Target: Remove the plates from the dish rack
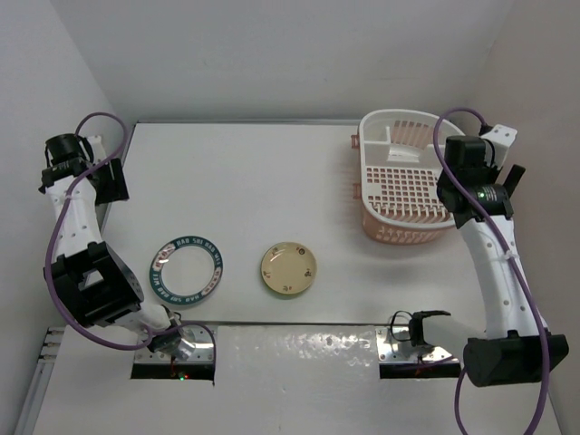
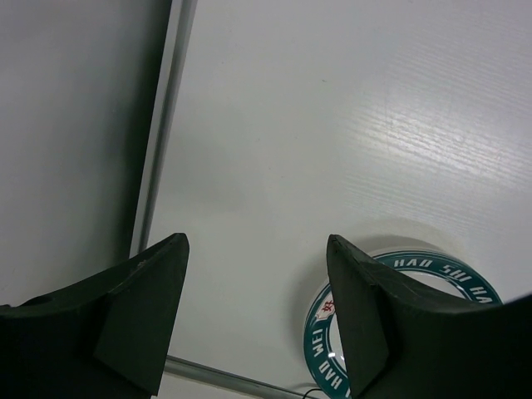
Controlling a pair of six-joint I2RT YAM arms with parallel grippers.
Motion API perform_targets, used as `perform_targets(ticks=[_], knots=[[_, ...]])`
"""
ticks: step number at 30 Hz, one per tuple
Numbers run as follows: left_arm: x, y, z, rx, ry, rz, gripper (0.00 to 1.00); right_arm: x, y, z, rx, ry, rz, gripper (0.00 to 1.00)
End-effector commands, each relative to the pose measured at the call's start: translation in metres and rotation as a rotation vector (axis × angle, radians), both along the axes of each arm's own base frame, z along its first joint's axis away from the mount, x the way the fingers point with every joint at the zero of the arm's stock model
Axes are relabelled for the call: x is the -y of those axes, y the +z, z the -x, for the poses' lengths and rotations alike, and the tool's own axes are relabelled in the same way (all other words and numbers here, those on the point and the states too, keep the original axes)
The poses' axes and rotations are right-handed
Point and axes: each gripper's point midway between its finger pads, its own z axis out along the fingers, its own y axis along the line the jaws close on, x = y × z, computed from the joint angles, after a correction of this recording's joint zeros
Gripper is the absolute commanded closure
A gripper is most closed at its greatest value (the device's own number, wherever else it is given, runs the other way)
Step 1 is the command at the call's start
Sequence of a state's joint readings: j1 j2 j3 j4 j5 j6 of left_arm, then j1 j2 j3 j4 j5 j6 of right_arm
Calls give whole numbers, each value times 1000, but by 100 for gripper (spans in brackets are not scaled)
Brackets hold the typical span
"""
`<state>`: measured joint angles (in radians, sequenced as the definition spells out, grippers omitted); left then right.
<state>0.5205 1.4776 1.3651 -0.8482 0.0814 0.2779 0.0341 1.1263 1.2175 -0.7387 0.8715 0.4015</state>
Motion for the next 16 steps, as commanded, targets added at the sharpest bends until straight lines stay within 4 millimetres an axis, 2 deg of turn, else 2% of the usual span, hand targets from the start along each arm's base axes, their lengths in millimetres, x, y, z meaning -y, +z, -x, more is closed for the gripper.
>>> perform_targets(ticks=[1, 4, 16], knots=[[4, 20, -14, 78, -14, -16, 35, 3, 8, 0, 76, -33, -3, 1], [6, 18, -12, 71, -22, -16, 35, 0, 2, -1, 78, -15, -10, 1], [9, 16, -10, 64, -29, -16, 35, 5, 1, 1, 77, -44, 16, 1]])
